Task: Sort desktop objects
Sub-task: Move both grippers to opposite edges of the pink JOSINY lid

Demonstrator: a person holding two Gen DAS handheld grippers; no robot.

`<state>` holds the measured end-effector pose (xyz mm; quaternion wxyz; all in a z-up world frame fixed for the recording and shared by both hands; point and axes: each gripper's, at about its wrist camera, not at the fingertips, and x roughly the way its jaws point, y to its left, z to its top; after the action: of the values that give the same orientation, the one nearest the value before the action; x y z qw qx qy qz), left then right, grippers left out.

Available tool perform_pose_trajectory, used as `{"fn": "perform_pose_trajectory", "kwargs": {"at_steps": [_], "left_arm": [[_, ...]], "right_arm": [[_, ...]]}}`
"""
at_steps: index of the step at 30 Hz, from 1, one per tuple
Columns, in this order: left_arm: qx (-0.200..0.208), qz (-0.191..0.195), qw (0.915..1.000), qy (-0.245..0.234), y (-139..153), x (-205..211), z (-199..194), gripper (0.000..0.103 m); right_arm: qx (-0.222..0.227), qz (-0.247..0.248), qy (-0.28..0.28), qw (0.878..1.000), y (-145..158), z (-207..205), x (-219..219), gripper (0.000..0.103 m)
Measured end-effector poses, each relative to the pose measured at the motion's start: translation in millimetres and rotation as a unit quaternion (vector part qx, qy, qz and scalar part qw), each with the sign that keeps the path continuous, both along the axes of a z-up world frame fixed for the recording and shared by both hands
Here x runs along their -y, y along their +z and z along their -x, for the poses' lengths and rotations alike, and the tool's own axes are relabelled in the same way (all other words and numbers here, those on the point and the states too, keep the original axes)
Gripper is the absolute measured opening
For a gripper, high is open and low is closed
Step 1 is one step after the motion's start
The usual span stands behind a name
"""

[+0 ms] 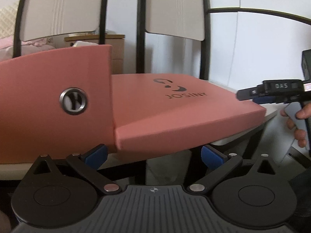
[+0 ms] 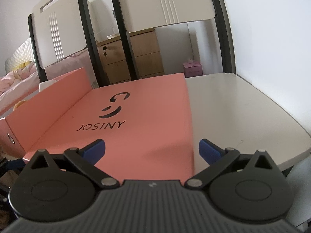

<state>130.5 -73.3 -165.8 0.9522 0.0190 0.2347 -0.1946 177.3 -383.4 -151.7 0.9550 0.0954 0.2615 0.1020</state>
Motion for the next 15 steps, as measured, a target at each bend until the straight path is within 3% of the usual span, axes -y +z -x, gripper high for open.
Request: {"fn": "perform_pose_trajectory", "kwargs": {"at_steps": [15], "left_arm": [[-0.004,-0.001,0.9998,-0.020,1.6,5.2,-2.4,0.103]], "right_arm": [[-0.002,-0.005,0.007,1.000,-1.2,-1.0,-0.3,0.103]]}}
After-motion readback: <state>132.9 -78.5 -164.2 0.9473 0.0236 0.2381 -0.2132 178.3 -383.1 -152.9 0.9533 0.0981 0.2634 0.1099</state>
